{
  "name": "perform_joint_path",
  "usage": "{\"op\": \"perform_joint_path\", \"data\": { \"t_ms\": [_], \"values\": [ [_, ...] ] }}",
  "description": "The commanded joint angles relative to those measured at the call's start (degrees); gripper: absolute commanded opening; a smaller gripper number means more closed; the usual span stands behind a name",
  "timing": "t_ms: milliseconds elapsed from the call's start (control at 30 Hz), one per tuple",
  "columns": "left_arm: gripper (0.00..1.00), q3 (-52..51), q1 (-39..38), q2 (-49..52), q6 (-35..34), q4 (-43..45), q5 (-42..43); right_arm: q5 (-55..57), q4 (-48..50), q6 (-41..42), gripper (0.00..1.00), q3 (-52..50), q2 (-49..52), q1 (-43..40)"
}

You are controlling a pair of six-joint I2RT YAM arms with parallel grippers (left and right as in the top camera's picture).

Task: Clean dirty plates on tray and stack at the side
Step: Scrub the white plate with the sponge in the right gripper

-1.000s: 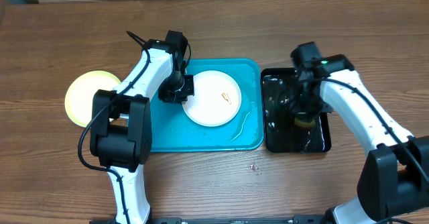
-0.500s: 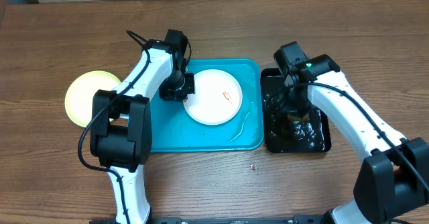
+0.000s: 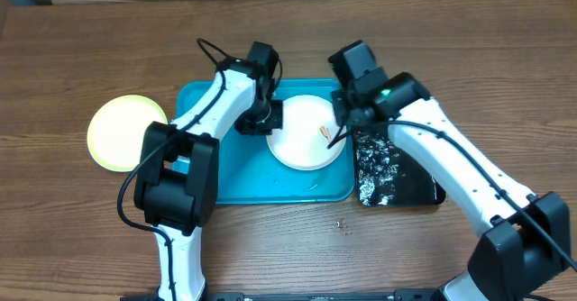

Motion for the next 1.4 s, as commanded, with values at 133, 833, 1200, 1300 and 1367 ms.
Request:
{"op": "perform_joint_path", "data": {
  "t_ms": [133, 833, 1200, 1300, 1367],
  "values": [
    [0.04, -0.4, -0.4, 0.7, -0.3, 0.0, -0.1, 2.1, 2.6, -0.2, 0.04, 1.3, 8.4, 2.0],
    [0.04, -0.4, -0.5, 0.7, -0.3, 0.1, -0.1, -3.5, 5.5, 0.5, 0.04, -2.9, 20.8, 2.0],
    [0.04, -0.4, -0.5, 0.7, -0.3, 0.1, 0.0, -24.4, 9.1, 0.5, 0.04, -3.9, 20.8, 2.0],
    [0.04, -0.4, -0.5, 0.7, -0.3, 0.1, 0.0, -27.2, 9.7, 0.5, 0.04, -2.5, 20.6, 1.6],
    [0.04, -0.4, -0.5, 0.7, -0.2, 0.1, -0.1, -29.2, 9.0, 0.5, 0.04, -0.5, 20.0, 0.8]
  ]
}}
